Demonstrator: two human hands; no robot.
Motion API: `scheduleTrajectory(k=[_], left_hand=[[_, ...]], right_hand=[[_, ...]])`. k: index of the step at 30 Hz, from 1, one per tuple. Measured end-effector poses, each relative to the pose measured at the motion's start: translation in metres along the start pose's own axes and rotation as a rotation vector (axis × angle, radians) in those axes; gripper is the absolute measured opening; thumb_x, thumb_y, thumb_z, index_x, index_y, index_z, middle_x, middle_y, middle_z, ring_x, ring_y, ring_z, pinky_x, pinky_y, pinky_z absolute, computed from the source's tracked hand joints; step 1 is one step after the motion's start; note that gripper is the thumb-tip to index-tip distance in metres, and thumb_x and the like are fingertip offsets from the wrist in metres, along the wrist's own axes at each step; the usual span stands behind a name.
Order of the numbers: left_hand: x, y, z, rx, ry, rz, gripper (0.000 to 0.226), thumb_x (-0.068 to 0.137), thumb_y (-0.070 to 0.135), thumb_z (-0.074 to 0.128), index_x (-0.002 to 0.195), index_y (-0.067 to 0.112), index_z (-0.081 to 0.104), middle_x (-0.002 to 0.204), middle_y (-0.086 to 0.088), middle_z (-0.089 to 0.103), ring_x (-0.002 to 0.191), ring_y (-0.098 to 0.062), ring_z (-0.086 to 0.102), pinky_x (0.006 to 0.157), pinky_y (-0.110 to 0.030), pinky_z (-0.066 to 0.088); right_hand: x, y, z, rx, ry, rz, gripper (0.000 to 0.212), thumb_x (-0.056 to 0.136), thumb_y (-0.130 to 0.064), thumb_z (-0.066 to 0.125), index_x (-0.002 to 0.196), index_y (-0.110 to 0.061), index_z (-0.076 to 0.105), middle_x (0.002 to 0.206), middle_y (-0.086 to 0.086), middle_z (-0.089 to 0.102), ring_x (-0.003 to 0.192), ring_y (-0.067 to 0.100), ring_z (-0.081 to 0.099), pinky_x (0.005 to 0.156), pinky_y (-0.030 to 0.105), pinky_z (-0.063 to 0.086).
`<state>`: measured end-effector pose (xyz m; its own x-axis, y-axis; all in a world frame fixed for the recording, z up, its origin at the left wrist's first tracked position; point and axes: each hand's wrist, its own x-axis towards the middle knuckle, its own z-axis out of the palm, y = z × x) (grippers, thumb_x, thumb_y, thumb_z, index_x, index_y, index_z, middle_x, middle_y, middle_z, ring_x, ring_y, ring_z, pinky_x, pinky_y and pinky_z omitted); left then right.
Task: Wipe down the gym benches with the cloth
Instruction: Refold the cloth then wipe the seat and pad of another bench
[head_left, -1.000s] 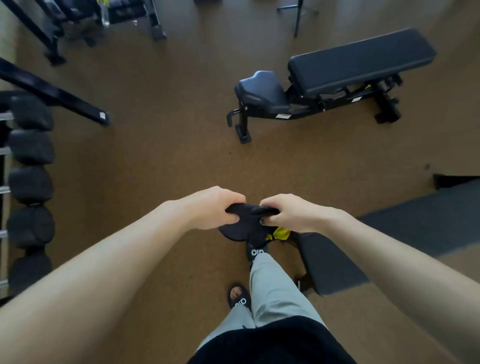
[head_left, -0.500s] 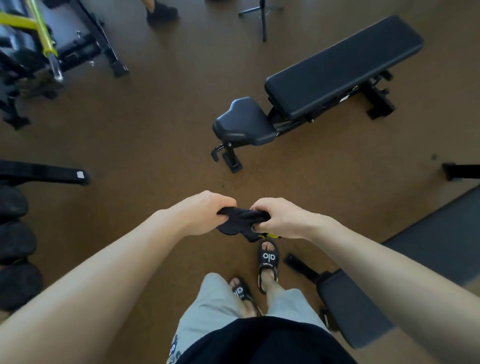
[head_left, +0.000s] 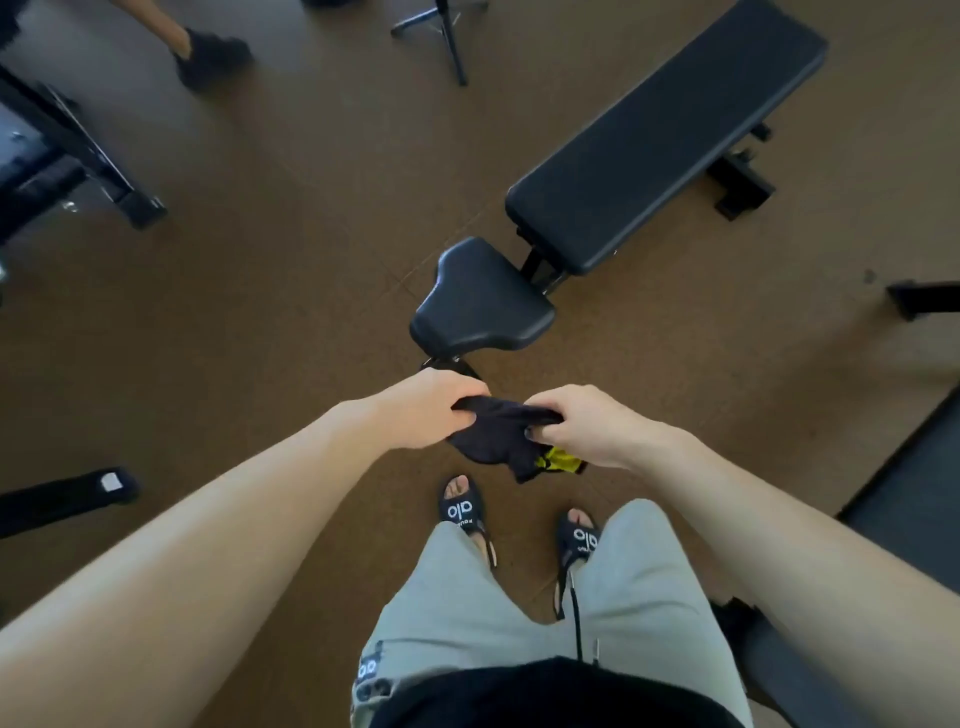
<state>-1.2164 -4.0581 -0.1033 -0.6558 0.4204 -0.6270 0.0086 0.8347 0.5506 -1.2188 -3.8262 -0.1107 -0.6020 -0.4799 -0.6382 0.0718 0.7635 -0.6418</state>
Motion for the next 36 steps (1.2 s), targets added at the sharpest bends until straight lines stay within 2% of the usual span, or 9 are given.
scheduleTrajectory(k=[5,8,11,14,18,21,24,28,36], left_hand=[[0.077,-0.039,-0.050,0.100,0.198,0.041,0.021,0.105,0.019,0.049,0.116,0.033,0.060,0.092,0.018,0.058,0.085,-0.009,0.058,0.067,-0.021,0.044],[0.132,-0.066,-0.072,0.220,0.469,0.090,0.033,0.103,0.017,0.051,0.130,0.033,0.062,0.113,0.015,0.062,0.100,-0.013,0.058,0.080,-0.031,0.045],[0.190,-0.110,-0.072,0.278,0.649,0.181,0.039,0.097,0.009,0.057,0.132,0.024,0.064,0.132,0.004,0.065,0.119,-0.023,0.059,0.092,-0.038,0.049],[0.237,-0.175,-0.036,0.299,0.665,0.175,0.044,0.089,0.004,0.062,0.130,0.017,0.066,0.142,-0.004,0.060,0.132,-0.028,0.052,0.107,-0.045,0.046],[0.279,-0.254,0.037,0.026,0.654,-0.080,0.060,0.090,0.010,0.063,0.147,0.026,0.052,0.152,0.002,0.047,0.142,-0.019,0.039,0.119,-0.041,0.036],[0.311,-0.269,0.057,-0.444,0.905,-0.261,0.048,0.100,0.021,0.054,0.148,0.026,0.049,0.147,0.011,0.049,0.132,-0.002,0.043,0.108,-0.020,0.033],[0.334,-0.267,0.065,-0.559,1.081,-0.360,0.044,0.100,0.047,0.034,0.136,0.035,0.058,0.133,0.013,0.063,0.123,-0.009,0.055,0.107,-0.035,0.041],[0.338,-0.275,0.075,-0.662,1.230,-0.279,0.050,0.093,0.053,0.024,0.117,0.039,0.066,0.116,0.019,0.070,0.115,-0.011,0.062,0.107,-0.046,0.043],[0.336,-0.270,0.083,-0.804,1.328,-0.246,0.051,0.101,0.044,0.020,0.128,0.031,0.061,0.127,0.016,0.066,0.116,-0.003,0.058,0.103,-0.035,0.044]], right_hand=[[0.093,0.007,-0.033,-0.039,0.303,-0.017,0.029,0.094,-0.012,0.057,0.115,-0.026,0.073,0.106,0.000,0.073,0.097,0.023,0.065,0.083,0.037,0.053],[0.154,0.018,-0.047,-0.113,0.569,-0.147,0.029,0.094,-0.009,0.058,0.117,-0.020,0.072,0.109,0.004,0.073,0.101,0.025,0.065,0.087,0.037,0.052],[0.220,0.042,-0.038,-0.213,0.778,-0.234,0.033,0.092,-0.005,0.066,0.124,-0.009,0.071,0.126,0.011,0.071,0.121,0.029,0.063,0.110,0.037,0.042],[0.289,0.083,0.004,-0.201,0.691,-0.265,0.035,0.091,-0.013,0.069,0.125,-0.008,0.069,0.128,0.011,0.069,0.124,0.030,0.060,0.114,0.043,0.043],[0.358,0.132,0.072,-0.317,0.444,-0.185,0.058,0.096,-0.061,0.046,0.132,-0.022,0.068,0.144,0.001,0.059,0.146,0.025,0.039,0.125,0.055,0.018],[0.400,0.146,0.094,-0.236,0.640,-0.240,0.056,0.101,-0.058,0.036,0.145,-0.029,0.057,0.154,0.001,0.050,0.152,0.023,0.029,0.127,0.051,0.014],[0.425,0.149,0.109,-0.305,0.712,-0.295,0.055,0.104,-0.057,0.031,0.154,-0.036,0.044,0.159,0.004,0.040,0.153,0.027,0.025,0.125,0.051,0.020],[0.431,0.146,0.112,-0.271,0.776,-0.325,0.056,0.102,-0.060,0.033,0.154,-0.041,0.041,0.147,0.002,0.043,0.140,0.022,0.037,0.119,0.046,0.030],[0.437,0.126,0.102,-0.411,0.522,-0.279,0.051,0.103,-0.060,0.016,0.155,-0.061,0.015,0.174,-0.003,0.003,0.158,0.025,0.003,0.127,0.049,0.007]])
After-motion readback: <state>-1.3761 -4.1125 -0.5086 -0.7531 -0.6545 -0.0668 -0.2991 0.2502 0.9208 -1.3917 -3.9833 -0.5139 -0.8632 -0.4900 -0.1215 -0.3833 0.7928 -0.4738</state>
